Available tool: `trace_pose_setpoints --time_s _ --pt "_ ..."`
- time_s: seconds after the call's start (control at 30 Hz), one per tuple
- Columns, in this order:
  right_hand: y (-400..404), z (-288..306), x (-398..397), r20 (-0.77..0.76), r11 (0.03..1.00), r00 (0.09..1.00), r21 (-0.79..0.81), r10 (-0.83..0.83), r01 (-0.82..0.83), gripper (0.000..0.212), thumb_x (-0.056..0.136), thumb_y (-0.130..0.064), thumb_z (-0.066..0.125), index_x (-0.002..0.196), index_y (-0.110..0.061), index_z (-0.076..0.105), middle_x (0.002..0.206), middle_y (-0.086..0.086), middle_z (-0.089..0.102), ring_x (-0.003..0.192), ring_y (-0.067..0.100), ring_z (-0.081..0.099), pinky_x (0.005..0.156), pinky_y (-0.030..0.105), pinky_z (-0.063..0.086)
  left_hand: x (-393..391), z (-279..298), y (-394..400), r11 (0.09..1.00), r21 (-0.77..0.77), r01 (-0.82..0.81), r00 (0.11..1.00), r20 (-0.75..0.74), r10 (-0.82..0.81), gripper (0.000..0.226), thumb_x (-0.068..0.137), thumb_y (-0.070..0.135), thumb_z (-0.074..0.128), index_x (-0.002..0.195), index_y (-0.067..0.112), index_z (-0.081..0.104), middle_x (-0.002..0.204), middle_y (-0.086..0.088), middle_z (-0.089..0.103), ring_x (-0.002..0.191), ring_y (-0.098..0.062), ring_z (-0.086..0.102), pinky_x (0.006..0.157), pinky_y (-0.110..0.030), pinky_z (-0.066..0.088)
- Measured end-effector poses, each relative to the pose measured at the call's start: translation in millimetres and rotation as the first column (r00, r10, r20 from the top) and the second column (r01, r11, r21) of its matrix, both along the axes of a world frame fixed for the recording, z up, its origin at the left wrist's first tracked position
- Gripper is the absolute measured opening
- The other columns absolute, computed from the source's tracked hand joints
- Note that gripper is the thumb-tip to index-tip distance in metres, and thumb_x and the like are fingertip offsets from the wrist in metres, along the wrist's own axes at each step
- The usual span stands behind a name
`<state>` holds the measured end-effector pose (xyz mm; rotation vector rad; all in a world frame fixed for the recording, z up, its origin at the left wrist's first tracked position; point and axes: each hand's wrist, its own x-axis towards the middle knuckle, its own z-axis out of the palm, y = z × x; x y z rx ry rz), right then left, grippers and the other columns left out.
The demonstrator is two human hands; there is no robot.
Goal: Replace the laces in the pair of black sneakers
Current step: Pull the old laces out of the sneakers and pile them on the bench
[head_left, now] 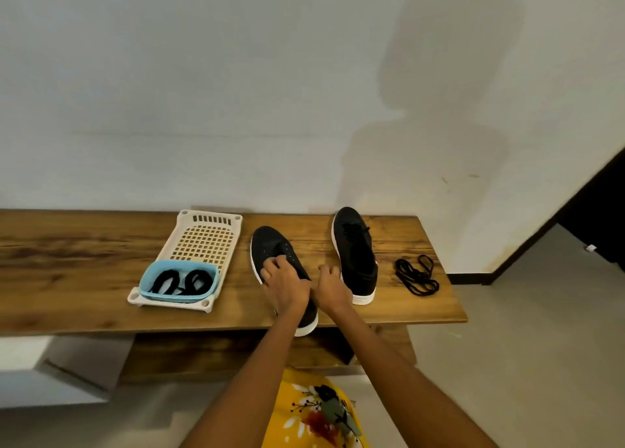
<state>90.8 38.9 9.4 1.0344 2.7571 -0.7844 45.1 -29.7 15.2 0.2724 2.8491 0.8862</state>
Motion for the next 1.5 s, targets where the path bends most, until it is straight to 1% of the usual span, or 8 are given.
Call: trace_pose_setpoints --time_s 0.13,0.23,0.53,0.77,0.9,1.0,1.2,1.5 --pt "-6.5 -9.4 -17.9 0.091 1.0 0.996 -0.018 0.022 -0.021 0.041 0.096 -0.036 0.045 0.127 -0.008 0.046 0.124 0.013 0.058 0.11 0.032 0.058 0.079 0.034 0.043 -12.4 -8.2 -8.6 0.979 0.118 -0.163 0.98 0.135 0.147 0.09 0.07 0.009 0.076 0.141 0.01 0.023 0.147 -0.017 0.019 0.133 -0.031 0.024 0.105 -0.039 0.036" --pt "-5.6 -18.5 -22.8 0.011 0.999 0.999 -0.004 -0.037 0.037 0.028 0.097 -0.023 0.04 0.116 -0.006 0.052 0.116 0.014 0.062 0.104 0.033 0.06 0.072 0.03 0.039 -27.3 -19.9 -15.0 0.951 0.196 -0.239 0.941 0.288 0.177 0.071 0.078 0.001 0.066 0.139 0.011 0.032 0.142 -0.016 0.03 0.126 -0.033 0.038 0.099 -0.041 0.044" --pt "-13.6 -23.1 -68.2 -0.123 0.96 0.969 -0.209 -0.216 0.187 0.029 0.1 -0.023 0.037 0.117 -0.007 0.054 0.11 0.013 0.064 0.099 0.029 0.062 0.084 0.04 0.052 -80.7 -23.7 -13.7 0.897 0.44 -0.033 0.984 0.17 -0.047 0.054 0.082 -0.01 0.045 0.131 0.012 0.049 0.129 -0.012 0.054 0.118 -0.026 0.052 0.096 -0.034 0.044" --pt "-4.2 -19.0 -72.4 -0.147 0.959 0.978 -0.264 -0.145 0.103 0.036 0.1 -0.034 0.038 0.125 -0.01 0.05 0.121 0.011 0.059 0.108 0.028 0.058 0.088 0.04 0.049 -77.6 -21.3 -6.2 0.919 0.392 0.035 0.989 0.119 -0.088 0.05 0.088 -0.001 0.05 0.136 0.011 0.045 0.14 -0.01 0.043 0.129 -0.027 0.042 0.105 -0.036 0.037" --pt "12.7 -4.5 -48.9 -0.337 0.993 0.938 -0.107 -0.076 0.043 0.031 0.101 -0.025 0.039 0.127 -0.015 0.053 0.126 0.003 0.053 0.11 0.017 0.053 0.081 0.026 0.044 -54.1 -14.9 12.1 0.911 0.336 0.238 0.968 -0.158 -0.195 0.044 0.089 0.003 0.054 0.132 0.011 0.05 0.146 -0.004 0.035 0.137 -0.021 0.031 0.11 -0.03 0.028" --pt "40.7 4.1 -24.3 -0.45 0.995 0.892 0.071 -0.033 0.073 0.028 0.096 -0.015 0.045 0.121 -0.017 0.058 0.121 0.002 0.052 0.111 0.016 0.048 0.086 0.029 0.047 -35.8 -10.1 36.3 0.856 0.373 0.358 0.933 -0.186 -0.309 0.035 0.091 0.003 0.053 0.124 0.015 0.054 0.137 0.0 0.042 0.122 -0.014 0.044 0.093 -0.017 0.038" --pt "105.3 -8.2 8.0 -0.435 0.941 0.877 0.162 -0.203 0.298 0.032 0.088 -0.01 0.053 0.118 -0.018 0.056 0.122 0.003 0.05 0.116 0.019 0.044 0.093 0.034 0.042 -5.9 -19.9 101.1 0.905 0.35 0.243 0.962 0.031 -0.271 0.043 0.09 0.012 0.056 0.13 0.014 0.042 0.133 -0.006 0.042 0.119 -0.022 0.046 0.093 -0.031 0.047" --pt "137.5 -45.2 1.6 -0.23 0.926 0.9 -0.159 -0.371 0.342 0.051 0.09 -0.014 0.054 0.139 -0.02 0.041 0.13 0.011 0.049 0.116 0.03 0.051 0.091 0.042 0.049 -12.7 -37.6 140.5 0.957 0.268 0.111 0.964 0.205 -0.169 0.057 0.084 0.005 0.059 0.136 0.015 0.037 0.132 -0.011 0.04 0.113 -0.029 0.05 0.087 -0.038 0.051"
